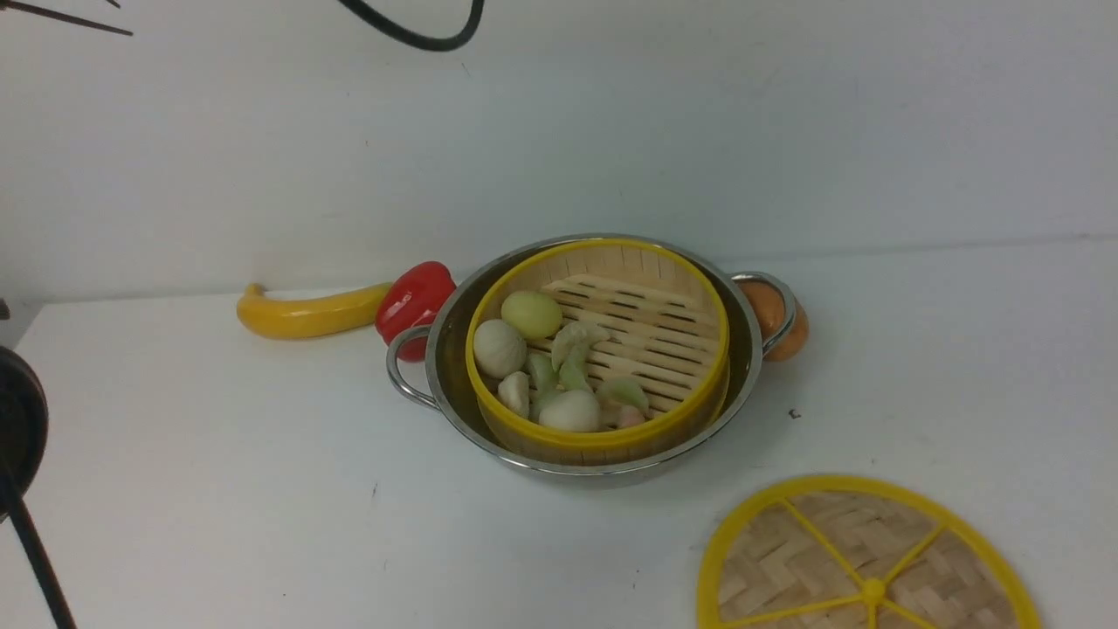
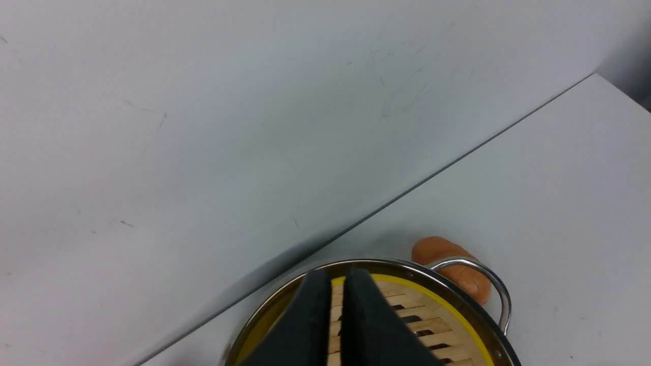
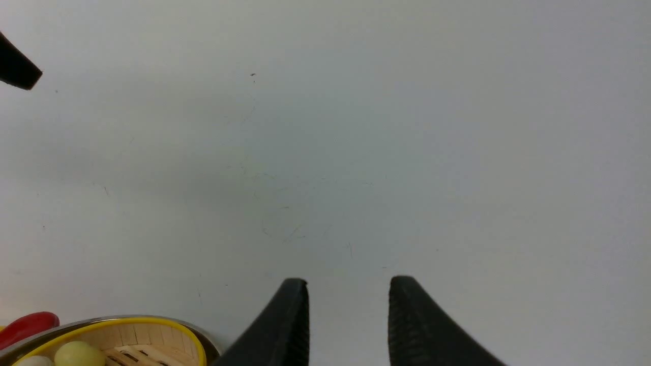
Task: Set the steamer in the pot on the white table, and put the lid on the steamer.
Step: 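Move the gripper down to the bamboo steamer lid and grasp its center knob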
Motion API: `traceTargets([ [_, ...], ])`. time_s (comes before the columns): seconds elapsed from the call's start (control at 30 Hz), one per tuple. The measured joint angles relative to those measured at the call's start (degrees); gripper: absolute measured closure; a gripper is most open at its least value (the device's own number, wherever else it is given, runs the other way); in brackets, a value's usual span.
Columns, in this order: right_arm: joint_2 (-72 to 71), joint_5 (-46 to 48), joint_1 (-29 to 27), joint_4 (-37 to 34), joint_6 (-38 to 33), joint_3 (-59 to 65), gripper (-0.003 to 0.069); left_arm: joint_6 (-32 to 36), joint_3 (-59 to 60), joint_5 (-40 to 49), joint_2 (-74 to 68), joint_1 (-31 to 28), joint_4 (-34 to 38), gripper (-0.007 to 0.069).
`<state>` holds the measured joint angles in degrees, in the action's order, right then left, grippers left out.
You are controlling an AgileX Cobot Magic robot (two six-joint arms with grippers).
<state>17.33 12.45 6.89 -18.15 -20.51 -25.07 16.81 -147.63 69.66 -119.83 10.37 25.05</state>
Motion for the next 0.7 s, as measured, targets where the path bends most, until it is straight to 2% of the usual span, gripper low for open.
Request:
traceTargets([
  [0.43,0.0,0.0,0.0,0.0,0.0,0.0,0.0416,-0.8,2.4,0.1,2.8,0.0,-1.8,0.0594],
  [0.6,0.0,0.0,0.0,0.0,0.0,0.0,0.0416,-0.5,17.8,-3.8,15.7,0.0,-3.2,0.0593],
  [0.7,0.0,0.0,0.0,0.0,0.0,0.0,0.0416,0.2,33.0,-13.5,28.3,0.0,-3.3,0.0579],
])
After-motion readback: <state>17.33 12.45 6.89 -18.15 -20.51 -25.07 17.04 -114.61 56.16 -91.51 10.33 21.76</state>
